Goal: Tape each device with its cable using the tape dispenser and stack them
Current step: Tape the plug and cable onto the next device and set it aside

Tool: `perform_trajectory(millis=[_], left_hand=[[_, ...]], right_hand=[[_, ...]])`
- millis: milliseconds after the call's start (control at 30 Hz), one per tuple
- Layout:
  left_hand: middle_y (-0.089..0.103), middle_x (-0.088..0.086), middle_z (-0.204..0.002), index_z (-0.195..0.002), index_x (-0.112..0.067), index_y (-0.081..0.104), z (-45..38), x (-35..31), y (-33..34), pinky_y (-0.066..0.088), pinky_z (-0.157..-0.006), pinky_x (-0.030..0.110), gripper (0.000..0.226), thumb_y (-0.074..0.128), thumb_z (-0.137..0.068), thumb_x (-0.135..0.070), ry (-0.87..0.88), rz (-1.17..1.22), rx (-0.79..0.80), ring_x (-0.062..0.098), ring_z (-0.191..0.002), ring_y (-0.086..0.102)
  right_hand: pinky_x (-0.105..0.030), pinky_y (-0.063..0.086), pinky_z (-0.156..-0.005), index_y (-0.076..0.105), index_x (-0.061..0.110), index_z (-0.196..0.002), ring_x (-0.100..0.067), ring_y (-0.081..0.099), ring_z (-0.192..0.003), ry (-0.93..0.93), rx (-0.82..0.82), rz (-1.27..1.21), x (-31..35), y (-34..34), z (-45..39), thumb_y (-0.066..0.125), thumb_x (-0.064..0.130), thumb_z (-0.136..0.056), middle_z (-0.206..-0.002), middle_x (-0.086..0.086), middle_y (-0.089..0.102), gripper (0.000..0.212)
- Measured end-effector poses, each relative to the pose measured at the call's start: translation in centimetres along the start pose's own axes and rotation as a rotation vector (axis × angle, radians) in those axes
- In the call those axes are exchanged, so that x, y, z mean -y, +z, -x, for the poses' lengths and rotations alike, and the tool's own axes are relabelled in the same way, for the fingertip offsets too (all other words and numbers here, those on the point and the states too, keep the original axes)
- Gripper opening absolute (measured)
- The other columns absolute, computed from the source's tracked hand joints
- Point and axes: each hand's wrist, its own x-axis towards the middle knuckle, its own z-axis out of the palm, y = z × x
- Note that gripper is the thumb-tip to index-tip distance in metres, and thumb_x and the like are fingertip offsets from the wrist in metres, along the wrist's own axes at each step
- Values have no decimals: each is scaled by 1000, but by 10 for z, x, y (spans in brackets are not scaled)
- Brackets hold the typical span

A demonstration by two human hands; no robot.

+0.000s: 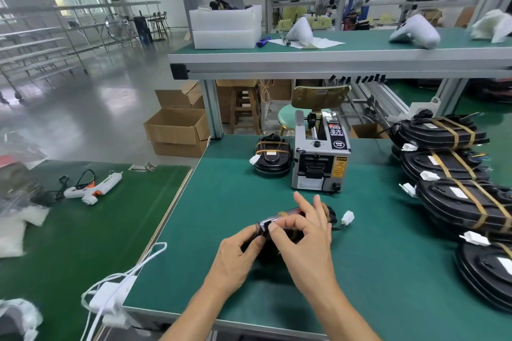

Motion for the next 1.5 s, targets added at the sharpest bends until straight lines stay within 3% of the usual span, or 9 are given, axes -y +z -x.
perform_trajectory(millis=[100, 233, 533, 967, 1200, 1367, 1500], left_hand=[[75, -26, -126, -134, -57, 66, 0, 0, 0, 49, -98, 11, 46, 50, -97, -80, -3, 4, 1, -1, -121, 69], [76, -25, -125, -135, -57, 66, 0, 1, 1, 51, -99, 15, 48, 51, -97, -81, -3, 7, 0, 2, -120, 70], [75, -24, -126, -137, -56, 65, 0, 1, 0, 51, -99, 14, 42, 52, -102, -74, -12, -12, 7, 3, -120, 70], [76, -25, -122, -132, -60, 66, 2, -5, -1, 49, -94, 9, 50, 48, -94, -85, -2, -4, -6, 1, -116, 71], [75, -27, -124, -132, -61, 66, 1, -2, -1, 50, -97, 12, 33, 54, -101, -66, -24, -29, 8, 2, -119, 70], [74, -28, -128, -134, -59, 66, 1, -3, -1, 48, -99, 11, 34, 54, -102, -61, -19, -21, 19, -2, -121, 68], [72, -28, -132, -137, -56, 65, 1, -4, -1, 47, -101, 11, 41, 52, -102, -72, -3, -15, 24, -4, -126, 66]], right_hand=[[-45, -4, -129, 73, 38, -79, 14, 2, -151, 5, -31, -19, -1, 1, 1, 80, 26, -86, -155, 25, 43, 15], [-47, 2, -129, 73, 31, -70, 12, 6, -152, 10, -66, -19, -4, 2, 0, 79, 25, -87, -153, 24, 45, 19], [-46, 0, -128, 71, 27, -69, 14, 4, -151, 10, -84, 22, -9, 7, 0, 78, 25, -88, -153, 25, 44, 20], [-42, -5, -128, 65, 30, -70, 8, 5, -154, -45, -126, 94, -12, 14, -1, 77, 23, -85, -152, 21, 46, 20], [-37, -7, -127, 58, 31, -68, 5, 7, -155, -80, -164, 145, -15, 19, 0, 76, 23, -84, -151, 20, 46, 25], [-44, -2, -128, 54, 31, -70, 7, 8, -154, -79, -187, 131, -18, 22, -1, 68, 33, -82, -147, 24, 47, 19], [-44, -1, -127, 57, 32, -76, 6, 12, -154, -76, -199, 131, -18, 22, -2, 77, 31, -86, -140, 28, 49, 23]])
